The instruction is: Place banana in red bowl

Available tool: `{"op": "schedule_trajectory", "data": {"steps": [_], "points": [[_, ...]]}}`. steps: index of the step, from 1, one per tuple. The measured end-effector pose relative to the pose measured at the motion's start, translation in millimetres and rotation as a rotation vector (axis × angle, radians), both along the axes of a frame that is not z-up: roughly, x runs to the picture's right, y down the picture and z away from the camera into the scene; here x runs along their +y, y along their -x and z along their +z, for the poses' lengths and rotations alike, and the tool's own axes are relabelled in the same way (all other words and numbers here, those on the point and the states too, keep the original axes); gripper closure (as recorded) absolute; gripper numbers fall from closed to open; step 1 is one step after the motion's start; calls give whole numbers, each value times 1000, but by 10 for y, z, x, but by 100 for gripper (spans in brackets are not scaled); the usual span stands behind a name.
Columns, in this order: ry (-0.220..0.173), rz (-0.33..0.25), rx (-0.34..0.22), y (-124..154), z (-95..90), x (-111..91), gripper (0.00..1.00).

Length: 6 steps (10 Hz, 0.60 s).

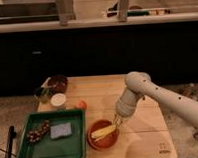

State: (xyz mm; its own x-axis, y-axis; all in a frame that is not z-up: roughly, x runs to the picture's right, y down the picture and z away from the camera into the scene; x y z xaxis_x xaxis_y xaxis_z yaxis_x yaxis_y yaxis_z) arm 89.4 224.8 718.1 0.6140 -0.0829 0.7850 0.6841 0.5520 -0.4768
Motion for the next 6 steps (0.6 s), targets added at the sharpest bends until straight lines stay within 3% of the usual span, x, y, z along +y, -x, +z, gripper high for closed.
{"op": "schedule_trajectory", "data": {"steps": [6], "points": [[5, 4, -5, -23, 9, 1, 63]]}}
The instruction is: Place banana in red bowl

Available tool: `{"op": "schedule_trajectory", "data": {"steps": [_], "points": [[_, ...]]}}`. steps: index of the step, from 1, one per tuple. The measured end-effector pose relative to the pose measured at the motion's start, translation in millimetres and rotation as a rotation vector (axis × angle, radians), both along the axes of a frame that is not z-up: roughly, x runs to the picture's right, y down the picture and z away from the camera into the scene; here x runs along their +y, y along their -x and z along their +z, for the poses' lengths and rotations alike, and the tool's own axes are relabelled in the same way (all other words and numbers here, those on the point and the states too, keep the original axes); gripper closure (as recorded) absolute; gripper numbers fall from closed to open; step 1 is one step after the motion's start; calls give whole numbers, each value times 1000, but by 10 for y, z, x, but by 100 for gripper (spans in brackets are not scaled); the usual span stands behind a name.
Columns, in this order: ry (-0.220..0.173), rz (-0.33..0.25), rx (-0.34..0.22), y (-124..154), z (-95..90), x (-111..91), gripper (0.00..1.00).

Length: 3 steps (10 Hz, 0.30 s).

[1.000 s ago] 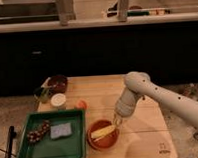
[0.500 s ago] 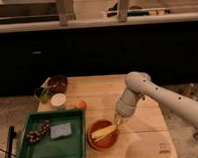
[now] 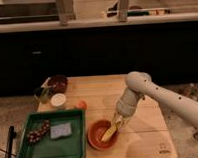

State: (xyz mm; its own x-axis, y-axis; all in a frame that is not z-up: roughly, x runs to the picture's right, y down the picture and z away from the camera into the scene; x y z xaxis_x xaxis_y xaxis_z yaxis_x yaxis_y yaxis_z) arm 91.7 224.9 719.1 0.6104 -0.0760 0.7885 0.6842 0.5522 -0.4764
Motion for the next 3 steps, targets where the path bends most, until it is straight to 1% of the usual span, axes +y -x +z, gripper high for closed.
{"op": "schedule_trajectory", "data": {"steps": [1, 2, 3], "points": [[1, 1, -2, -1, 1, 4, 62], [0, 3, -1, -3, 5, -5, 58], [1, 5, 1, -6, 17, -10, 49]]}}
